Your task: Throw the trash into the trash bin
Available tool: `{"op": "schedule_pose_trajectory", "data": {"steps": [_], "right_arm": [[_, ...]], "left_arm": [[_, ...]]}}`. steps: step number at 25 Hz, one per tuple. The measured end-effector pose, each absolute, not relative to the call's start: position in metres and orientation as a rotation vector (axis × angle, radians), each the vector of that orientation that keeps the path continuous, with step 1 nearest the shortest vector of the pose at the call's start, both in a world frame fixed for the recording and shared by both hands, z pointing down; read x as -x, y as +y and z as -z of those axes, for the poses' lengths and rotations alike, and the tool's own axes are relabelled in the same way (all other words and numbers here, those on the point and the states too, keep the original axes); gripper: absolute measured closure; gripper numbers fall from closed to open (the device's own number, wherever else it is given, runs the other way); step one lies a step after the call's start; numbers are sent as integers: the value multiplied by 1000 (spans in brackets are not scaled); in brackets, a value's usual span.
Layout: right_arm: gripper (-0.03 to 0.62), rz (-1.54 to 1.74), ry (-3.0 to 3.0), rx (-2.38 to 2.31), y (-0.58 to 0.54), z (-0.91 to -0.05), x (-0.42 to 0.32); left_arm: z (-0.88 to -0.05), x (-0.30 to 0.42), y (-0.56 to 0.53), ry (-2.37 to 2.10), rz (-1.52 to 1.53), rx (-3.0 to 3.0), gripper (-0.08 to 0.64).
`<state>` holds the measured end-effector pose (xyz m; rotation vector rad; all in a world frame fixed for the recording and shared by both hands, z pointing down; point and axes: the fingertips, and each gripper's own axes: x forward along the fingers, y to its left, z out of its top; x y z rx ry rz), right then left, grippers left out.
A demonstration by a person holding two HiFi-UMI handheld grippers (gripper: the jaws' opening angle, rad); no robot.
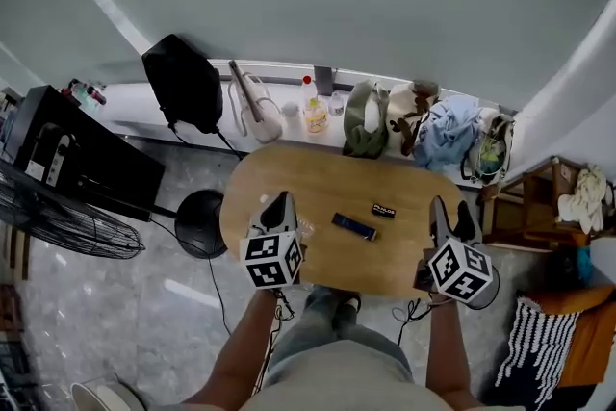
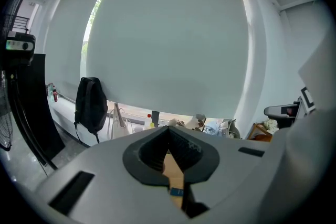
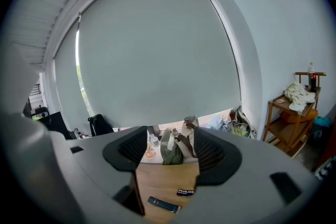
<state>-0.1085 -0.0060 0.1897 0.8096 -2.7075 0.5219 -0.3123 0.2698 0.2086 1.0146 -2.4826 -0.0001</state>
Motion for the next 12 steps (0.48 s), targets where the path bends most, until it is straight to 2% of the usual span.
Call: {"op": "schedule_pose_trajectory", "data": {"steps": [12], "right_arm": [[305,-461,-2653,-426,61,-239,214]], "left_arm": [[-257,355,351,-2508,43,-695,548]]}}
